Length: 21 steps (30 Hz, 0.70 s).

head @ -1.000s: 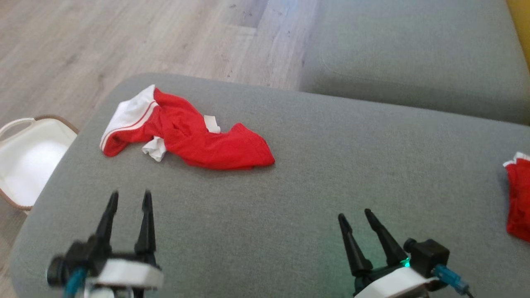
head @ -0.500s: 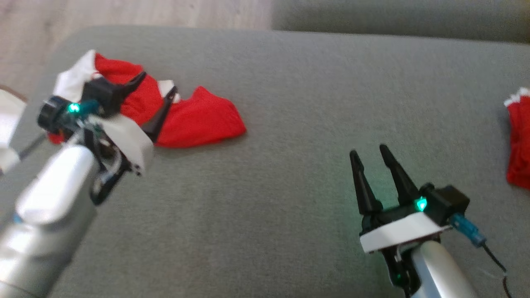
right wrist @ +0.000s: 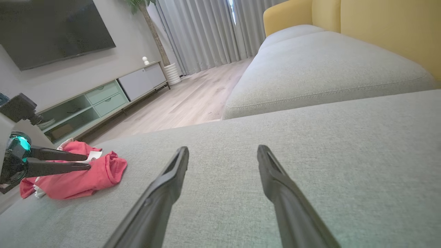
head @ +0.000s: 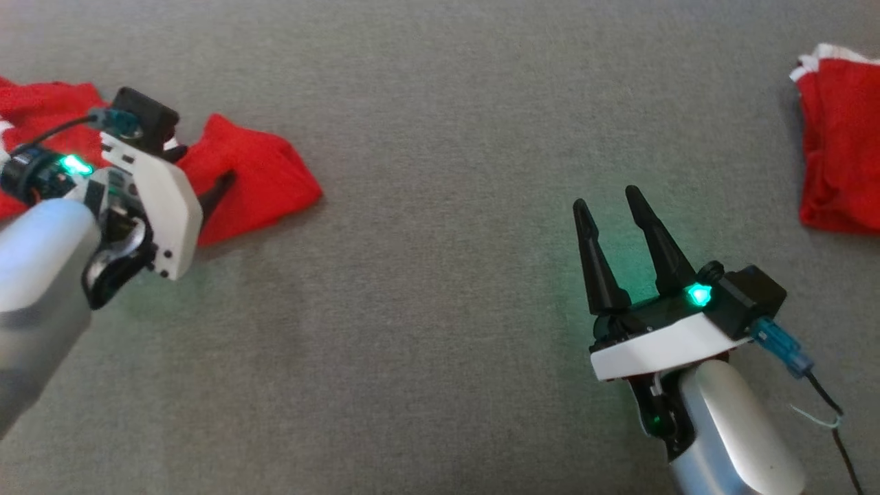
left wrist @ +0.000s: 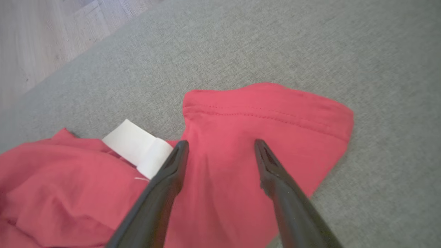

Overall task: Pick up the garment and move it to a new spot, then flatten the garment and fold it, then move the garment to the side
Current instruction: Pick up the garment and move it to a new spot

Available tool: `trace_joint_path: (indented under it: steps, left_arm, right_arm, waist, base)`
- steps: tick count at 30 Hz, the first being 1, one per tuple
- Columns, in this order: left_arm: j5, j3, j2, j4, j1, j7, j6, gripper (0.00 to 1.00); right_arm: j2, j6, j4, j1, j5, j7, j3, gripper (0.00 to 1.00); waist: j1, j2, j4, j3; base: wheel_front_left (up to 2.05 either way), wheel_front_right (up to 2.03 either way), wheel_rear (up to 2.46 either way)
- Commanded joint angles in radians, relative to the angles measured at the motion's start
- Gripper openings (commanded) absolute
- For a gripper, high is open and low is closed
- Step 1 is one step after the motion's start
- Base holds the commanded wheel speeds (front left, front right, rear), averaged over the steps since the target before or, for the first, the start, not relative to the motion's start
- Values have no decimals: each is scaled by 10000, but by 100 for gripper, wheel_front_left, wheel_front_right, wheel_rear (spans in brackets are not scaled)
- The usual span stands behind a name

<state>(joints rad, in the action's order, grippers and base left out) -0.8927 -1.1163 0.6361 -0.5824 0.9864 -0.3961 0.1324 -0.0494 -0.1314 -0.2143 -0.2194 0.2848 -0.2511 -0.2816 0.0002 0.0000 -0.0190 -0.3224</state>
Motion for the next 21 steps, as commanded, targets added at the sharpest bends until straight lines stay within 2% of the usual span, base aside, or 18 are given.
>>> trace_joint_path:
  steps: [1,5,10,11,12,16,21]
  left_arm:
    - [-167,162,579,-111,730,-47,-18,100]
    - [-515,-249,595,-504,888,-213,-18,100]
    - [-1783,-791,527,-634,805,-1269,-18,100]
    - [-1982,-895,534,-545,805,-1483,-18,37]
    - [-2147,-963,548,-442,827,-1586,-18,0]
    - [-2224,-1107,604,-83,1105,-863,-18,0]
    - [-1237,-1195,515,-67,1725,1714,-18,0]
  right_arm:
    - [-9,7,389,-250,-13,-107,-225,100]
    - [-9,7,403,-264,-37,-107,-224,100]
    - [-9,7,388,-263,-90,-107,-129,100]
    - [-9,7,382,-259,-96,-107,-99,100]
    - [-9,7,373,-256,-103,-107,-71,100]
    - [-9,7,342,-250,-106,-107,-20,100]
    - [-8,7,252,-236,-29,-107,-106,100]
  waist:
    - [-2,0,214,-194]
    - [-2,0,302,-255]
    - [-2,0,360,-222]
    - [-2,0,350,-204]
    - [-2,0,333,-185]
    - [-2,0,235,-54]
    - [-2,0,151,267]
  base:
    - [0,0,0]
    - [0,0,0]
    - [0,0,0]
    - [0,0,0]
    - [0,0,0]
    - [0,0,0]
    - [0,0,0]
